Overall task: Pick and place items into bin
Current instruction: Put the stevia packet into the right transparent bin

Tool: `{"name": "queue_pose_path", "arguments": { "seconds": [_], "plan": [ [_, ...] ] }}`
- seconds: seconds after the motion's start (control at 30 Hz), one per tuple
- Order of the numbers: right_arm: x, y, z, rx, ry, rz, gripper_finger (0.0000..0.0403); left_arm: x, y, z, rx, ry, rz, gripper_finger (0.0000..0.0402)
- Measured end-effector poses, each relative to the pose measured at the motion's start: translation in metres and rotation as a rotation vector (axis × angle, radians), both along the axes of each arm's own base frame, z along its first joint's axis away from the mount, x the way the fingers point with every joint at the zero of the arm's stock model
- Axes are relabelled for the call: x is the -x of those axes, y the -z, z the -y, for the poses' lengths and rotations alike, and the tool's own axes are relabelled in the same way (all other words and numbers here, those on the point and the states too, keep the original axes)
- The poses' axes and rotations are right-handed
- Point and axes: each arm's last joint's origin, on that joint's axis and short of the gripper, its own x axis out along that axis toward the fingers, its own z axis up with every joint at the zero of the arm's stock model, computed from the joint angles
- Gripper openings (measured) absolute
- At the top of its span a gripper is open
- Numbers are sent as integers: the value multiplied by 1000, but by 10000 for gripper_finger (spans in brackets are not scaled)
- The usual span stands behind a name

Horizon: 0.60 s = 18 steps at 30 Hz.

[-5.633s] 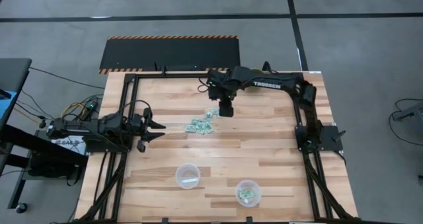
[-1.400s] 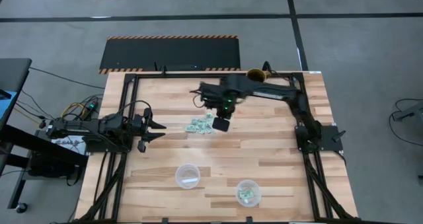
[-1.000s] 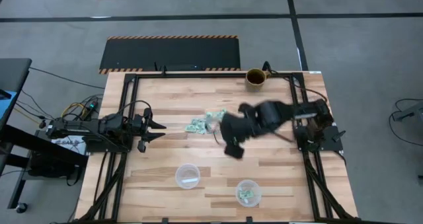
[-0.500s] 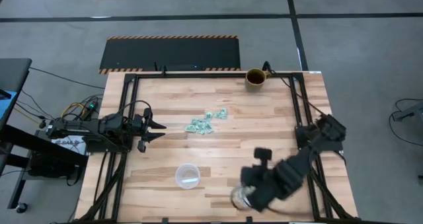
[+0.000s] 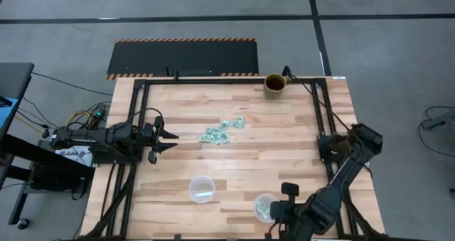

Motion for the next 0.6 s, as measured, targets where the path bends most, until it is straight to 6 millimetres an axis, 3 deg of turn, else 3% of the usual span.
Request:
{"name": "queue_pose_path", "arguments": {
  "seconds": [0.6],
  "plan": [
    [-24, 4, 14, 8, 48, 31, 6, 0, 0, 0, 0, 0, 0, 121]
  ]
}}
